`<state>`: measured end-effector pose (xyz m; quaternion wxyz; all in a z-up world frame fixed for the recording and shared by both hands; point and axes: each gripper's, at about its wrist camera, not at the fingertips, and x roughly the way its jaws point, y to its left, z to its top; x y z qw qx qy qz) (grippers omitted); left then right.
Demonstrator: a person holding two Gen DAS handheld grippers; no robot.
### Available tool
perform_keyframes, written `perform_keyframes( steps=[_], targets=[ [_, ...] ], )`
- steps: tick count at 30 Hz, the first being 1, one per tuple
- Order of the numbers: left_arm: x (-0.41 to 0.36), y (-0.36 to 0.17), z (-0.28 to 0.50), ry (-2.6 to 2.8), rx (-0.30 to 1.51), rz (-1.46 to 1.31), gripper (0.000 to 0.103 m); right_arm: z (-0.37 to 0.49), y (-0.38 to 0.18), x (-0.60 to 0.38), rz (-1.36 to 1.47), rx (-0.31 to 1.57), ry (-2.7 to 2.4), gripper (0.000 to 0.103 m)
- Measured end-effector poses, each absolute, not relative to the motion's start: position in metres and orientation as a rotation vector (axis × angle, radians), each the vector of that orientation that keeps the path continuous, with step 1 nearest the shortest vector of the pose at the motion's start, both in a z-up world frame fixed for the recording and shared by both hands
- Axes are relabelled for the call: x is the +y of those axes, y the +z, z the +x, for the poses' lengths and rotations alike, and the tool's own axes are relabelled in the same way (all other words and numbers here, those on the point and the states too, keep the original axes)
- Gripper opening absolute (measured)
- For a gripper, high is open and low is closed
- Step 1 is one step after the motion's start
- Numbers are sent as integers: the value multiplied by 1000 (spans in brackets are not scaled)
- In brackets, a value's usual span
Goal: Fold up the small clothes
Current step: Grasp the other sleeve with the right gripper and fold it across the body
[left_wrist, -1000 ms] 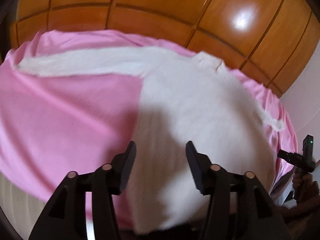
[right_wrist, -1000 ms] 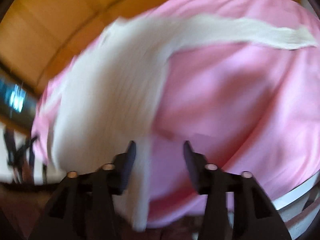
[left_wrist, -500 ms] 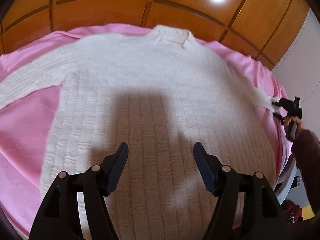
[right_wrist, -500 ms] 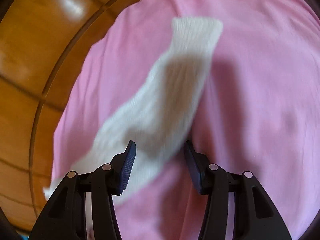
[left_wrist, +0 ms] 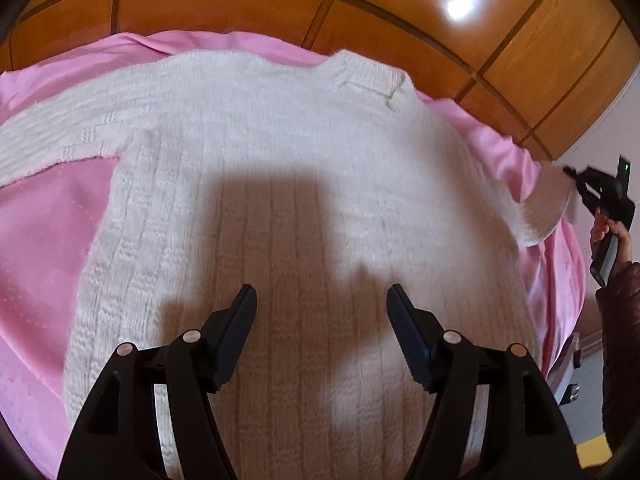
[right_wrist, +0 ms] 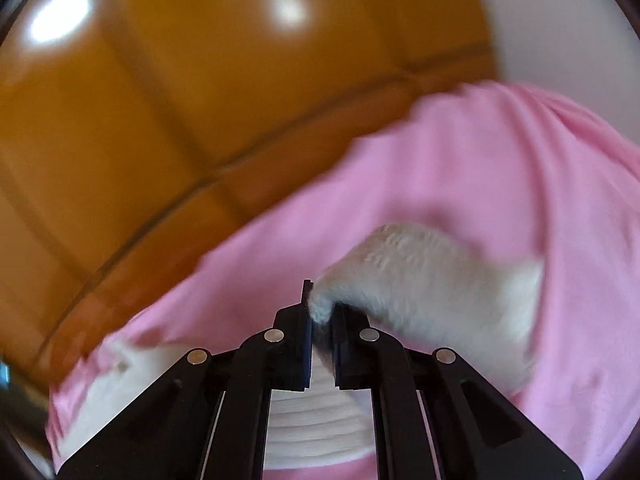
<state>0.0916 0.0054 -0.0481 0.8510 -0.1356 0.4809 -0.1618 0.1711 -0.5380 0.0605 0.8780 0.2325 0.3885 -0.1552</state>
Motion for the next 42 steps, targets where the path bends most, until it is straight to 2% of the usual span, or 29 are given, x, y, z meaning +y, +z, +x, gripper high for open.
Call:
perform_keyframes(
  steps=[5, 9, 10, 11, 12, 13, 17, 24, 26, 28, 35, 36, 37, 38, 39, 40, 42],
  targets=[
    [13, -44, 100, -356, 993, -337, 67, 220, 65, -400, 355, 854, -28, 6],
    [26, -42, 110, -356, 980, -409, 68, 243, 46, -285, 247, 926, 205, 7],
    [29, -42, 112, -353, 976, -424, 69, 247, 39, -255, 213, 951, 271, 16],
    [33, -42, 114, -346, 971, -441, 70, 246, 35, -230, 187, 968, 323, 29],
    [39, -42, 117, -333, 967, -461, 72, 241, 34, -210, 174, 973, 358, 70],
    [43, -43, 119, -325, 965, -476, 72, 232, 36, -201, 172, 962, 365, 83],
    [54, -46, 129, -317, 964, -527, 72, 209, 41, -204, 201, 954, 351, 83],
    [32, -39, 158, -328, 960, -492, 72, 137, 29, -308, 328, 996, 116, 83],
    [2, -28, 166, -330, 944, -388, 73, 110, 20, -339, 367, 1019, 33, 83],
    [-29, -19, 174, -320, 928, -268, 80, 82, 11, -366, 424, 1034, -49, 83],
    [-113, -33, 226, -197, 978, 65, 81, 49, -3, -399, 528, 1044, -119, 83],
    [-114, -37, 236, -152, 1001, 76, 76, 49, -4, -399, 533, 1041, -109, 83],
    [-110, -37, 241, -130, 1005, 63, 59, 50, -5, -396, 531, 1041, -102, 83],
    [-97, -33, 244, -97, 995, 5, 54, 51, -6, -394, 528, 1043, -96, 83],
    [-78, -29, 245, -80, 982, -88, 55, 52, -6, -394, 526, 1046, -90, 83],
    [-61, -28, 245, -74, 979, -162, 65, 54, -8, -391, 520, 1049, -80, 83],
    [-29, -32, 242, -70, 994, -284, 79, 57, -12, -385, 513, 1053, -65, 83]
  ],
)
